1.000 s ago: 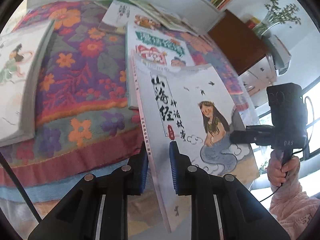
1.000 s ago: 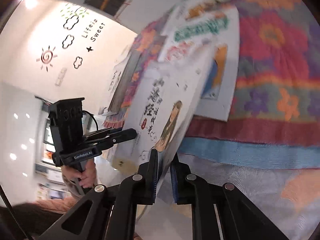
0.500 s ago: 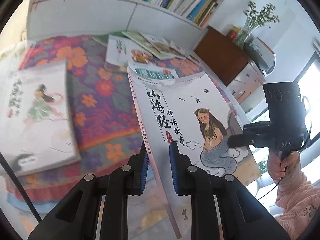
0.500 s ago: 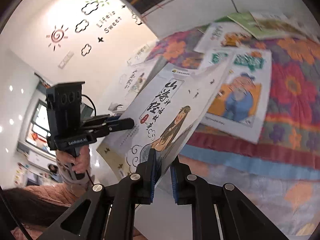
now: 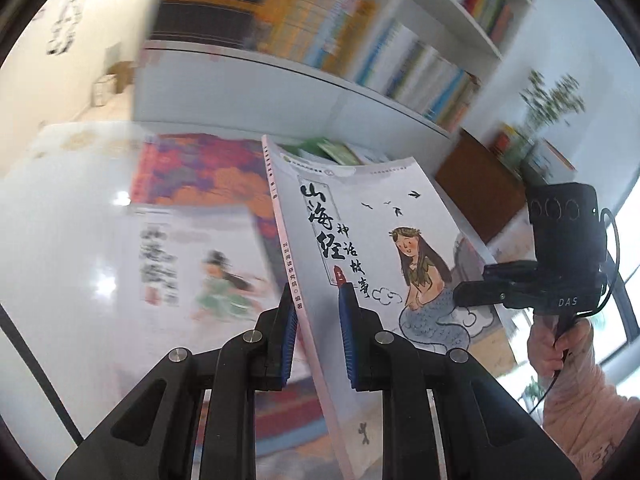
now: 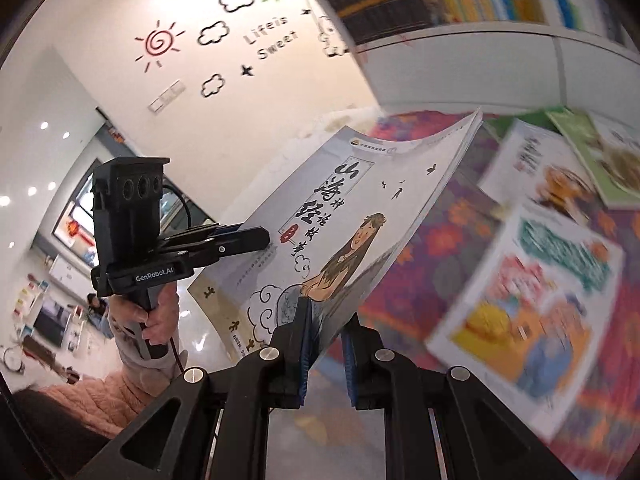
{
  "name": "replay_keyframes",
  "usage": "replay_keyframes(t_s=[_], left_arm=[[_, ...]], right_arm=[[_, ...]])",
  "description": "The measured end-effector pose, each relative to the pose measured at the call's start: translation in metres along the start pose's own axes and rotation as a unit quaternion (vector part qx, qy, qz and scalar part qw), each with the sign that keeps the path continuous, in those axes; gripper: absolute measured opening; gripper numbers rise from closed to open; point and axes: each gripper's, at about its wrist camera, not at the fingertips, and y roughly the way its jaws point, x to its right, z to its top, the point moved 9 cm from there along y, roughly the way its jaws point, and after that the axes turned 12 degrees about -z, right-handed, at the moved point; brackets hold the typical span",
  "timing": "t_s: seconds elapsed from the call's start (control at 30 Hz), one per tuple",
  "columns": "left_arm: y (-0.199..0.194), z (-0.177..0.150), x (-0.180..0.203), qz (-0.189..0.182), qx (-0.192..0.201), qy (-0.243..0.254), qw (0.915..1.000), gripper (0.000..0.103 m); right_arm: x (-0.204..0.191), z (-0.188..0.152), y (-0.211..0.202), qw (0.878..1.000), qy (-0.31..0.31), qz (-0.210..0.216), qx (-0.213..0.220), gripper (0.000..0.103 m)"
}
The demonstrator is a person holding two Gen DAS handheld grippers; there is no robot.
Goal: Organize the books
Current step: 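Carry the mermaid book to stand against the white book with the left gripper while the right gripper holds it, then open both grippers and withdraw from the standing mermaid book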
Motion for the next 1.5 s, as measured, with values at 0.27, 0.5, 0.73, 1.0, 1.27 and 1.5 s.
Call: replay_keyframes(t_s=[0.27,0.5,0.73,1.0,1.27,1.5], left_arm=[[-0.018,0.009,-0.083,0.053,0.041,-0.062,0.9958,0.017],[-0.001,-0.02,-0.142,0.113,0.022,-0.115,0.9867,0.017],[0.01,-0.027,-0.141,0.126,0.002,-0.088,0.9882,0.016],[0.001,-0.027,-0.164,0.164,0.019,-0.116,0.9794,0.018],[0.016,-0.027,-0.167,0.168,-0.002,-0.114,0.9791,0.02],[0.023,-0.018,-0.172,0.173,-0.003,-0.12,0.9776,0.022]], right_arm=[[-0.022,0.043,0.08,0.998,-0.023,0.057,-0.028,0.013],[-0.02,0.041,0.15,0.995,-0.015,0.07,-0.07,0.013],[-0.011,0.031,0.165,0.995,-0.012,0.051,-0.08,0.013],[-0.008,0.027,0.167,0.995,0.017,0.054,-0.078,0.013],[-0.006,0.019,0.167,0.995,0.042,0.05,-0.071,0.014],[-0.006,0.019,0.17,0.995,0.05,0.05,-0.069,0.014]])
